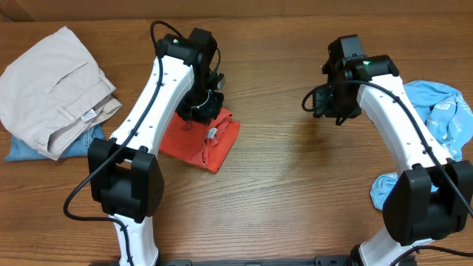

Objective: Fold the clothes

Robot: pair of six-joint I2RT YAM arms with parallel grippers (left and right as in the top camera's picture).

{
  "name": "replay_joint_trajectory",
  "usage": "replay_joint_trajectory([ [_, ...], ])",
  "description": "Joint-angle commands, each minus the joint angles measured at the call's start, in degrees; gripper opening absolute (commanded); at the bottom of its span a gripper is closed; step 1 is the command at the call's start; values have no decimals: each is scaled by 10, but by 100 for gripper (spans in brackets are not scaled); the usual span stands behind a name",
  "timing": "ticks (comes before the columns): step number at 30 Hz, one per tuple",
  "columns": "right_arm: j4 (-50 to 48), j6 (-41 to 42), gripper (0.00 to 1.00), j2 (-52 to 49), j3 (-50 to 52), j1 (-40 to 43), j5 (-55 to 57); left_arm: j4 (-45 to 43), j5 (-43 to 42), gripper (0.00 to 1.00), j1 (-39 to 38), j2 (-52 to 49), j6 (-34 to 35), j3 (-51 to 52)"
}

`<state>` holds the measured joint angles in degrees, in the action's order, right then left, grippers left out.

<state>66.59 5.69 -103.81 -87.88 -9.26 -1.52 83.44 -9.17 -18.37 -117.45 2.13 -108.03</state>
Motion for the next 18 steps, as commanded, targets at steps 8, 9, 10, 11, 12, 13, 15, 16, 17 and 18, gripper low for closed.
replay_joint_trajectory([
  [8, -87, -110, 63, 3, -13, -61, -316, -8, 127, 12, 32, -3, 129, -6],
  [9, -96, -105, 65, 0, -13, -73, -316, -6, 114, 13, 36, -3, 138, -5],
  [10, -107, -102, 66, -6, -13, -87, -316, -5, 99, 14, 38, -3, 142, -3],
  [11, -117, -100, 66, -10, -13, -98, -316, -2, 80, 14, 40, -3, 142, 0],
  [12, -126, -100, 66, -18, -13, -108, -316, 0, 67, 14, 41, -3, 142, 3],
  [13, -136, -99, 67, -25, -13, -119, -316, 3, 54, 14, 41, -3, 142, 8],
  [15, -160, -67, 67, -46, -13, -135, -303, 7, 46, 14, 40, -3, 142, 20],
  [16, -168, -54, 67, -54, -13, -139, -297, 8, 46, 15, 39, -3, 142, 26],
  [17, -178, -43, 67, -67, -13, -144, -295, 9, 47, 15, 37, -3, 142, 37],
  [18, -186, -36, 67, -80, -13, -148, -296, 9, 46, 15, 35, -3, 143, 49],
])
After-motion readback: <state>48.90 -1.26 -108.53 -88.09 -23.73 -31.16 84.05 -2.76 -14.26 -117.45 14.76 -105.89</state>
